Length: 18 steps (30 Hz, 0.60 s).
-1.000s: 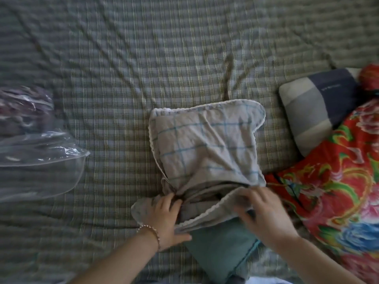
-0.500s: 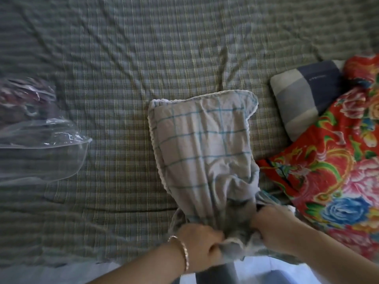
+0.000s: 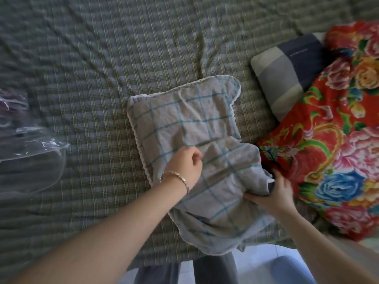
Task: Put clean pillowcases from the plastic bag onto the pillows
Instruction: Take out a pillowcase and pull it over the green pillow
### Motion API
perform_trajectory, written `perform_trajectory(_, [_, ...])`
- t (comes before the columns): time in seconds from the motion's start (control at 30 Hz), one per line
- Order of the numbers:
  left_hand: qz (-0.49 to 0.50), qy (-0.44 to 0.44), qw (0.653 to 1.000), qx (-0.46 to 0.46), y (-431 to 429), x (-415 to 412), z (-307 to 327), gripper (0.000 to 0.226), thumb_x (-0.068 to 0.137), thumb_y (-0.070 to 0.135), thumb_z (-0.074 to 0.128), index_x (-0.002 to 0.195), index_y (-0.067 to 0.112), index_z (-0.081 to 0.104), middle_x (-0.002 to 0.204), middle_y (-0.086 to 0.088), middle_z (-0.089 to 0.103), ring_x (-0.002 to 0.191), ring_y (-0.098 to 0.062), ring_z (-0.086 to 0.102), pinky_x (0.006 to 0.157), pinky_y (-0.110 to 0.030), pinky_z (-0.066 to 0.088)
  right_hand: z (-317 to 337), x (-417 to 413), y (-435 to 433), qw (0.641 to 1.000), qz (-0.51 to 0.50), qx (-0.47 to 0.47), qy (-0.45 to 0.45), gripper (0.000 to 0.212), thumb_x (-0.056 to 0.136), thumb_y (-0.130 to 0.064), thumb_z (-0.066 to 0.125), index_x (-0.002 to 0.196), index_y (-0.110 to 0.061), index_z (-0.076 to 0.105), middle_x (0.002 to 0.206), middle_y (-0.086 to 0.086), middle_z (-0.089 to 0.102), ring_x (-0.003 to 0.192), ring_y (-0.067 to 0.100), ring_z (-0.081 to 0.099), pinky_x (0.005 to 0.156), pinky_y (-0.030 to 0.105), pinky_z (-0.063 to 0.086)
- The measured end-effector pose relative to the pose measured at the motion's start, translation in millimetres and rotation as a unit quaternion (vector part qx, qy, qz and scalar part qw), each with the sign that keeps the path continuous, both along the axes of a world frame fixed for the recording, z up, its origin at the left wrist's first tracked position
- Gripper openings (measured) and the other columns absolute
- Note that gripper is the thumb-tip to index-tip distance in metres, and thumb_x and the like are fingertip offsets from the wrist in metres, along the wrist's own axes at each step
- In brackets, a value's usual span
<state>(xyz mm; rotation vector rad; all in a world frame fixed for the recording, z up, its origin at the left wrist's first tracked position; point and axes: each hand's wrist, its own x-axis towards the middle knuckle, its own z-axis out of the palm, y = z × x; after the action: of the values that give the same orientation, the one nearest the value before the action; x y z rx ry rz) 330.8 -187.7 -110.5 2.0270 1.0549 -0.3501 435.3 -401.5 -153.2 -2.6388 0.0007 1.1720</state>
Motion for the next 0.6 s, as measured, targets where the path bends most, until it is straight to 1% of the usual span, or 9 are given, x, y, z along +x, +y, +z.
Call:
perform_trajectory(0.1, [0.001,-0.028,0.999,0.021,6,41,-1,0.018,0.084,0.02,0.057,0.1,0.014,0.062,0.109,-0.002,0.059,0.097,-0.018,0.057,0.079,-0.017,0.037,1,-9,1,0.992,0.037,0.05,0.105,0.055,0.067,-0.024,0.081,0.113,-0.018,0.052,0.103,0.002,0.063,0.101,0.024,0.059,0.08,0.032,0.047])
perform_trajectory(0.17, [-0.042,0.014,0.999,0.015,-3,71,-3,0.046,0.08,0.042,0.061,0.117,0.016,0.054,0.123,-0.004,0.053,0.111,-0.021,0.053,0.092,-0.027,0.042,11,-23,2,0.977,0.156,0.072,0.125,0.038,0.07,-0.018,0.074,0.102,-0.025,0.055,0.091,-0.005,0.064,0.095,0.019,0.062,0.079,0.029,0.049])
perform_trajectory(0.23, [-0.104,0.134,0.985,-0.021,-16,99,-6,0.095,0.07,0.067,0.06,0.141,0.014,0.026,0.143,-0.013,0.032,0.127,-0.032,0.039,0.101,-0.04,0.038,33,-39,9,0.944,0.284,0.155,0.069,0.025,0.071,-0.02,0.064,0.092,-0.03,0.057,0.084,-0.008,0.067,0.081,0.015,0.063,0.068,0.023,0.047])
perform_trajectory(0.3, [-0.135,0.275,0.951,-0.023,-24,113,-14,0.12,0.064,0.075,0.058,0.146,0.013,-0.003,0.148,-0.024,0.009,0.132,-0.042,0.026,0.102,-0.048,0.034,52,-50,14,0.895,0.357,0.268,0.006,0.013,0.068,-0.027,0.055,0.079,-0.03,0.05,0.068,-0.008,0.063,0.061,0.015,0.059,0.051,0.024,0.045])
perform_trajectory(0.37, [-0.117,0.347,0.93,0.032,-16,110,-27,0.107,0.08,0.054,0.059,0.145,0.011,-0.014,0.145,-0.034,0.001,0.128,-0.05,0.026,0.099,-0.054,0.035,63,-45,9,0.867,0.407,0.287,0.019,0.014,0.07,-0.038,0.052,0.079,-0.028,0.046,0.064,-0.008,0.058,0.055,0.019,0.056,0.043,0.031,0.046])
perform_trajectory(0.43, [-0.091,0.32,0.939,0.086,0,103,-37,0.069,0.096,0.02,0.039,0.147,0.011,-0.006,0.142,-0.035,0.015,0.123,-0.05,0.035,0.095,-0.052,0.038,69,-26,-3,0.874,0.427,0.232,0.009,0.026,0.07,-0.051,0.052,0.086,-0.03,0.051,0.073,-0.009,0.06,0.064,0.019,0.059,0.049,0.037,0.049])
perform_trajectory(0.47, [-0.077,0.291,0.949,0.095,10,98,-41,0.061,0.097,0.014,0.035,0.147,0.009,0.001,0.141,-0.031,0.026,0.123,-0.046,0.04,0.096,-0.049,0.039,74,-16,-7,0.884,0.417,0.21,0.009,0.03,0.067,-0.052,0.055,0.09,-0.032,0.056,0.078,-0.011,0.062,0.071,0.017,0.06,0.055,0.037,0.05])
perform_trajectory(0.53, [-0.039,0.223,0.97,0.091,27,95,-34,0.056,0.092,0.016,0.049,0.141,0.004,0.024,0.135,-0.021,0.044,0.121,-0.036,0.047,0.095,-0.04,0.041,82,5,-12,0.91,0.359,0.209,0.006,0.035,0.062,-0.038,0.058,0.096,-0.033,0.063,0.086,-0.012,0.065,0.078,0.013,0.06,0.063,0.034,0.05])
perform_trajectory(0.6, [0.071,0.145,0.985,0.061,42,101,-18,0.045,0.087,0.02,0.056,0.128,0.005,0.044,0.128,-0.016,0.052,0.116,-0.033,0.051,0.091,-0.034,0.042,92,20,-10,0.924,0.323,0.203,-0.029,0.039,0.061,-0.029,0.057,0.099,-0.035,0.065,0.089,-0.013,0.066,0.078,0.011,0.059,0.061,0.025,0.047])
